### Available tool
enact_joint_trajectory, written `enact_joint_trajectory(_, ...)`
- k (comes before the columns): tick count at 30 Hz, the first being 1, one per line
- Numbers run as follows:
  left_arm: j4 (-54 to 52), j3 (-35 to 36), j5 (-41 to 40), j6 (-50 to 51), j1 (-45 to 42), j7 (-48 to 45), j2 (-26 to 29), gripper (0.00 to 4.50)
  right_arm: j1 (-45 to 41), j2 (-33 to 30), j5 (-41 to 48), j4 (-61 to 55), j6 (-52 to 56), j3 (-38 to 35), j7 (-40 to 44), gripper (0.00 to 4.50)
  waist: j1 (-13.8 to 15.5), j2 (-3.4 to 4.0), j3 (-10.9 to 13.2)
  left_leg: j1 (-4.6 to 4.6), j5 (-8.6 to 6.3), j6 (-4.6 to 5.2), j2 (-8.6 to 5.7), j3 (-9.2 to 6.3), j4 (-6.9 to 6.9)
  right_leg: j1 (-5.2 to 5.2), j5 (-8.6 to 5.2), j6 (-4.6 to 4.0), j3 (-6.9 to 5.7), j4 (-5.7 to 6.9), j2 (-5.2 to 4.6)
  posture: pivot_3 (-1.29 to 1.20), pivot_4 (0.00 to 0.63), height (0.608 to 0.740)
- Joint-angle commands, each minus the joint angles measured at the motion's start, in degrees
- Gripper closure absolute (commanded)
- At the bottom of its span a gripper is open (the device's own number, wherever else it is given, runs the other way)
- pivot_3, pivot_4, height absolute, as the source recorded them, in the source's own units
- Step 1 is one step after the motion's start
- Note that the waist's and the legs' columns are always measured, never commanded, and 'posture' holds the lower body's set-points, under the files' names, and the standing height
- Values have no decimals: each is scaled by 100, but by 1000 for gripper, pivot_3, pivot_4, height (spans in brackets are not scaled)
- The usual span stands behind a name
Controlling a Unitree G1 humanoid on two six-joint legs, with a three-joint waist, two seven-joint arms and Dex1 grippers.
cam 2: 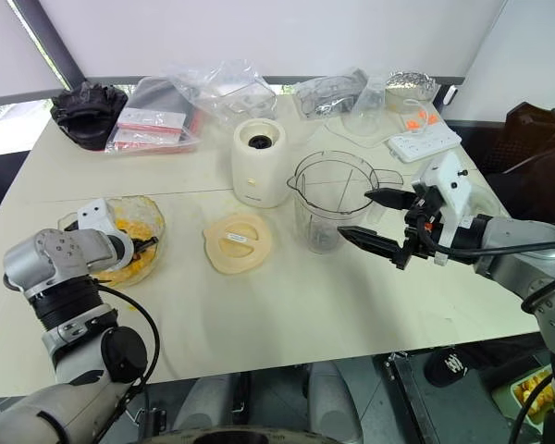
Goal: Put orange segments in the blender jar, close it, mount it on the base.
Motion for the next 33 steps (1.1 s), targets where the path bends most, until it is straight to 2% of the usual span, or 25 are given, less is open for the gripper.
enact_joint_trajectory(1, -610, 313, -333, -593, 109, -406, 46, 4182, -124, 36, -53, -16, -138, -27, 28, 0, -4, -1, 1, 0, 0, 0, 1, 0, 0, 0, 0, 0, 0, -1, 0, 0, 150, 740)
enact_joint_trajectory(6, -1227, 883, -989, -839, 32, -903, -38, 4182, -151, 48, -91, 0, -142, 2, 53, 0, 9, -2, 1, -4, 0, 0, 1, 0, 0, -2, 0, -2, -1, -3, -2, 0, 150, 740)
enact_joint_trajectory(10, -1695, 1402, -1650, -859, -379, -1106, -67, 4182, -158, 38, -113, 20, -126, -4, 91, 0, 16, -6, 3, -8, 0, 0, -1, 0, 2, -2, 0, -1, -1, -6, -4, 0, 150, 740)
enact_joint_trajectory(16, -1753, 1274, -2344, -843, -939, -1398, 245, 4182, -182, 57, -121, 10, -104, 6, 59, 0, 4, -11, 4, -10, 0, 0, -5, -1, 5, -1, 3, 4, 0, -8, -3, 0, 150, 740)
enact_joint_trajectory(19, -1387, 987, -2732, -906, -1488, -1710, 579, 4182, -138, 82, -101, -70, -88, -55, -29, 0, 3, -16, 7, -10, 0, 0, -4, -2, 4, -2, 3, 5, -1, -7, 1, 0, 150, 740)
enact_joint_trajectory(21, -1049, 702, -2964, -986, -1888, -2014, 789, 4182, -86, 112, -63, -140, -73, -118, -108, 0, 9, -17, 8, -9, 0, 0, -3, -4, 4, -2, 3, 4, -1, -6, 4, 0, 150, 740)
enact_joint_trajectory(25, 213, -751, -2977, -1750, -2996, -3194, 1041, 4182, 258, 247, -56, -449, -92, -382, -397, 0, 99, -22, 9, -16, 1, -2, -6, -9, 6, -1, 2, 4, -4, -11, 4, 0, 150, 740)
enact_joint_trajectory(29, 1682, -1895, -2744, -2832, -3871, -4607, 891, 4182, 705, 382, 52, -878, -44, -782, -756, 0, 149, -19, 7, -19, 1, -1, -12, 0, 5, 2, 2, 4, 2, -27, -1, 0, 150, 740)
enact_joint_trajectory(33, 2800, -2851, -2452, -3761, -4291, -5974, 643, 4182, 1228, 530, 232, -1348, 26, -1285, -1144, 0, 126, -19, 7, -19, 1, -1, -11, 0, 2, -1, 2, 4, 1, -26, -1, 0, 150, 740)
